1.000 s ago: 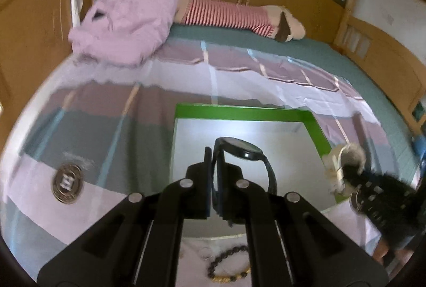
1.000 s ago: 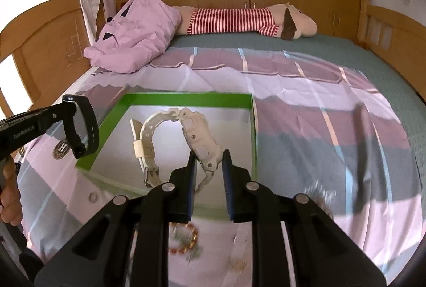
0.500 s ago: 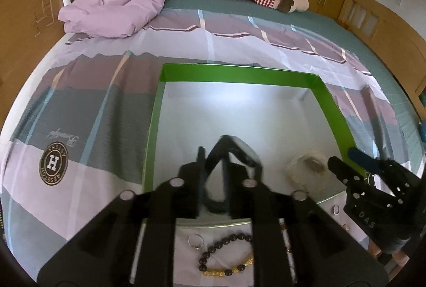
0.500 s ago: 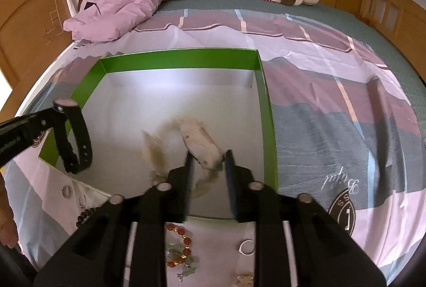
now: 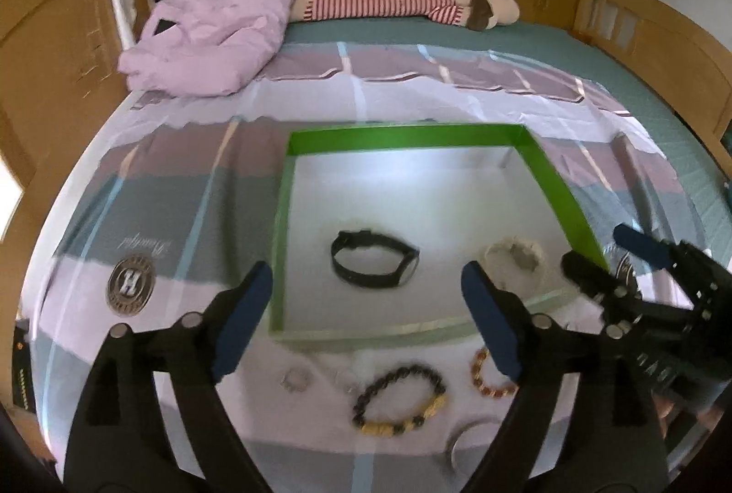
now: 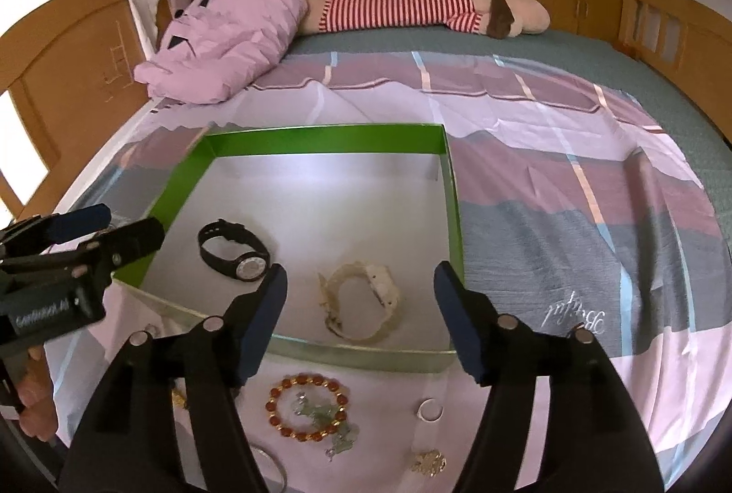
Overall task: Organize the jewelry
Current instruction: 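Open both grippers to drop the watches into the box, then grasp the amber bead bracelet with the right gripper while the left grasps the black bead bracelet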
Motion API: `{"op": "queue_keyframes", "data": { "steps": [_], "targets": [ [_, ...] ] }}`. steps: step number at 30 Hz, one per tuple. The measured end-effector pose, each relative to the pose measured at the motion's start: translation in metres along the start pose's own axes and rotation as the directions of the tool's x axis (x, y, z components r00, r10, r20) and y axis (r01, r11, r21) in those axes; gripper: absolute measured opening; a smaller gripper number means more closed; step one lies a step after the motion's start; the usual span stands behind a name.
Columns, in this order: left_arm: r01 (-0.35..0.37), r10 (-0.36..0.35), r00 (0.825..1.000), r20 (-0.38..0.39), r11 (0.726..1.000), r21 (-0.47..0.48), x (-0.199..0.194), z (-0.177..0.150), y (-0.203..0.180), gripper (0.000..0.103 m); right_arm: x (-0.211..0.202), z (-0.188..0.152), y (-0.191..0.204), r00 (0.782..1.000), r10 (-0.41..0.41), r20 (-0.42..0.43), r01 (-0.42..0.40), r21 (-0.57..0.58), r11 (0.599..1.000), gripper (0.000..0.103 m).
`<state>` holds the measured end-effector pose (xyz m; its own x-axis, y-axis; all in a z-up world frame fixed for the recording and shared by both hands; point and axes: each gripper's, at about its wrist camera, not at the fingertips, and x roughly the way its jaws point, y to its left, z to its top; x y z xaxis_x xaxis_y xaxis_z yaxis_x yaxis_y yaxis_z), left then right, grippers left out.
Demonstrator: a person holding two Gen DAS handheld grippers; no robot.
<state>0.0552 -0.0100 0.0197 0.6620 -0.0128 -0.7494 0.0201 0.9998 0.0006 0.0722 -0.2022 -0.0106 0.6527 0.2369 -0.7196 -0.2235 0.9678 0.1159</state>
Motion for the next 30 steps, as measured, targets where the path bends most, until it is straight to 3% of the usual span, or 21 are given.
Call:
{"op": "queue_keyframes", "data": {
  "steps": [4, 7, 13, 16, 22, 26, 30],
  "targets": [
    [0.043, -0.046, 0.994, -0.103, 0.999, -0.031, 0.001, -0.025, 0.008, 0.087, -0.011, -0.006, 0.0, 1.0, 0.026, -0.001, -0.026, 0.01, 1.0, 0.074],
    [0.031, -0.031, 0.989, -0.146, 1.0, -0.004, 0.003, -0.044, 0.011, 0.087, -0.015, -0.012, -0.002, 0.998, 0.058, -0.031, -0.058, 0.014, 0.998, 0.074],
    [0.05, -0.037, 0.971, -0.237, 0.998, 0.047, 0.022, -0.068, 0.003, 0.087, -0.015, -0.025, 0.011, 0.992, 0.082, -0.093, -0.09, -0.081, 0.993, 0.074],
    [0.11, -0.099, 0.954, -0.284, 0.994, 0.023, 0.029, -0.071, 0.003, 0.087, -0.011, -0.032, 0.016, 0.988, 0.091, -0.121, -0.103, -0.093, 0.99, 0.074],
    [0.119, -0.14, 0.945, -0.295, 0.989, -0.09, 0.034, -0.063, 0.039, 0.05, -0.008, -0.038, 0.017, 0.986, 0.071, -0.151, -0.086, -0.098, 0.991, 0.074],
    [0.111, -0.15, 0.939, -0.31, 0.984, -0.14, 0.042, -0.063, 0.052, 0.048, -0.007, -0.043, 0.013, 0.983, 0.05, -0.177, -0.069, -0.104, 0.992, 0.074],
    [0.115, -0.148, 0.936, -0.32, 0.986, -0.119, 0.046, -0.064, 0.044, 0.05, 0.004, -0.052, 0.01, 0.971, 0.019, -0.238, -0.046, -0.108, 0.993, 0.069]
  ]
}}
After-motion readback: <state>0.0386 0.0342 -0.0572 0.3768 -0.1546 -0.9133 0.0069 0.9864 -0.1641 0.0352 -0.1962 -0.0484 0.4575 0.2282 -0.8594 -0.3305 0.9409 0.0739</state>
